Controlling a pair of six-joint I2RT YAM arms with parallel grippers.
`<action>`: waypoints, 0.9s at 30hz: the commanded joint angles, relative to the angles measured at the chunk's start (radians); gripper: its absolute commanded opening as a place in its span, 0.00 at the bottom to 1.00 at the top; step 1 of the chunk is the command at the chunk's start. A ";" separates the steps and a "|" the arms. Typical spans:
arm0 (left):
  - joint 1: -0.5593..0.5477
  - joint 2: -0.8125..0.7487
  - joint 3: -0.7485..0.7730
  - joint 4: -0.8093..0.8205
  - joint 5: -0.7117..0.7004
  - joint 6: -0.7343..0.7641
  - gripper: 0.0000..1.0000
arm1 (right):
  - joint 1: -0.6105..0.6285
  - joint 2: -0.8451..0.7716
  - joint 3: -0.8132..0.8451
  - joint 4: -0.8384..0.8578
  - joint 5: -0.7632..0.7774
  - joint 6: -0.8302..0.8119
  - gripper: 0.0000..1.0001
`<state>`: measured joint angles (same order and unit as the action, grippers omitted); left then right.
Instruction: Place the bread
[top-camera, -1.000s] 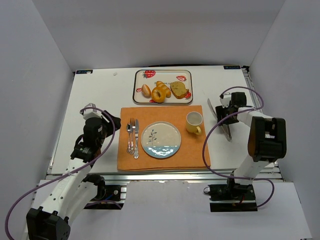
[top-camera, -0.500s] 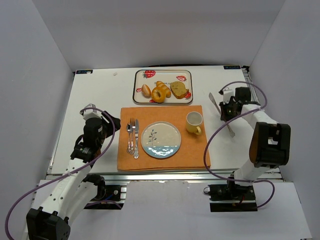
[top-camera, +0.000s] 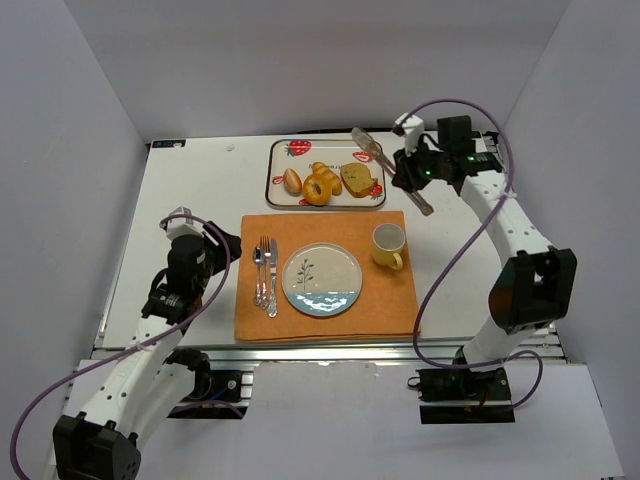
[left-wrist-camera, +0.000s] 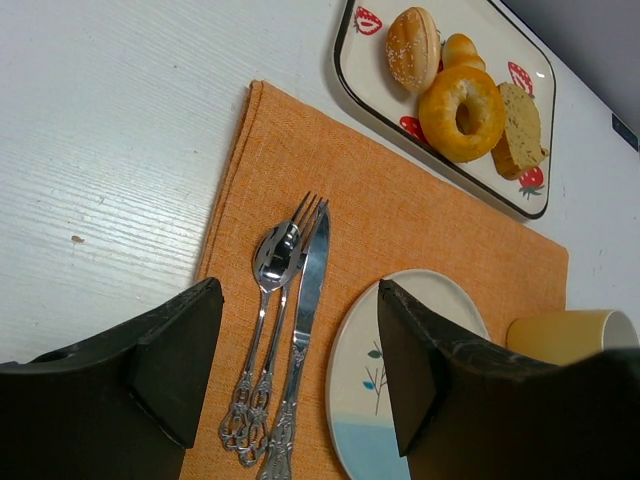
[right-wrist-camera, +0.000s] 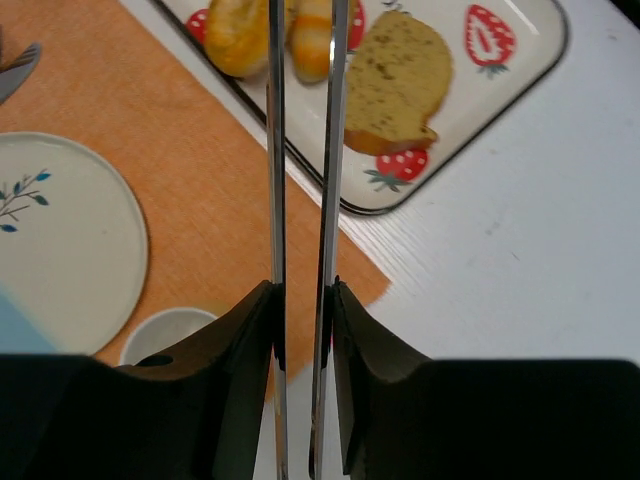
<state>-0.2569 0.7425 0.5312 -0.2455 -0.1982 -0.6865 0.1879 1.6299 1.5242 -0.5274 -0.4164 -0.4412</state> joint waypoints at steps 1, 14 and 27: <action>0.005 -0.022 -0.008 0.029 0.006 -0.019 0.73 | 0.053 0.077 0.083 -0.054 -0.033 0.042 0.34; 0.005 -0.040 -0.013 0.022 -0.009 -0.048 0.73 | 0.145 0.260 0.266 -0.062 0.001 0.058 0.38; 0.005 -0.017 -0.007 0.029 -0.009 -0.045 0.73 | 0.197 0.354 0.297 -0.010 0.103 0.084 0.45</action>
<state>-0.2569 0.7269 0.5301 -0.2325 -0.1989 -0.7273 0.3801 1.9644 1.7638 -0.5922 -0.3542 -0.3721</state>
